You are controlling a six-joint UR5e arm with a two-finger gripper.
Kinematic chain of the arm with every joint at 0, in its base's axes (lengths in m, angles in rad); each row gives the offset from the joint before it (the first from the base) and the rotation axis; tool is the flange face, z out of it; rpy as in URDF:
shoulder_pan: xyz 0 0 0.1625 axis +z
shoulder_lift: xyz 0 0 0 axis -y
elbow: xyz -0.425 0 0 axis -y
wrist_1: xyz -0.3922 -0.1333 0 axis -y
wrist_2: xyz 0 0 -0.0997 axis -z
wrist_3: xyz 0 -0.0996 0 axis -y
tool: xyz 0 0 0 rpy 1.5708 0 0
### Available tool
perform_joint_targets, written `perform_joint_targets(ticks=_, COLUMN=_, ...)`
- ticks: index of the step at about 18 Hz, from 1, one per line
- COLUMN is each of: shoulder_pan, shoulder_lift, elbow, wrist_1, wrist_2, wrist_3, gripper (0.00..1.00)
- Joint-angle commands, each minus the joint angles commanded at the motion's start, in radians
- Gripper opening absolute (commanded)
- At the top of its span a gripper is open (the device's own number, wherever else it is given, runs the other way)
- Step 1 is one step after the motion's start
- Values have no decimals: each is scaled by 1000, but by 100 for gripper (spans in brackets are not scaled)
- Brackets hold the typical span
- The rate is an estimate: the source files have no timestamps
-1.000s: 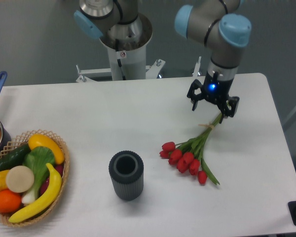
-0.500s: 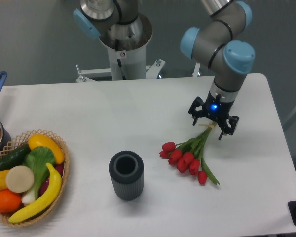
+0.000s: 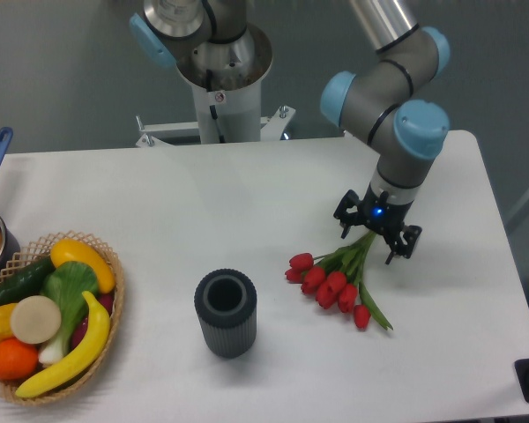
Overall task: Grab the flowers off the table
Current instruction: 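Close the gripper around the tulip stems below the blooms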
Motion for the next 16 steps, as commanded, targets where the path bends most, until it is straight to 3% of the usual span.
perform_joint_targets(ticks=16, shoulder_pan=-2, shoulder_lift=-35, elbow=0, wrist_1=2, wrist_2=23, wrist_3=-24, gripper=100)
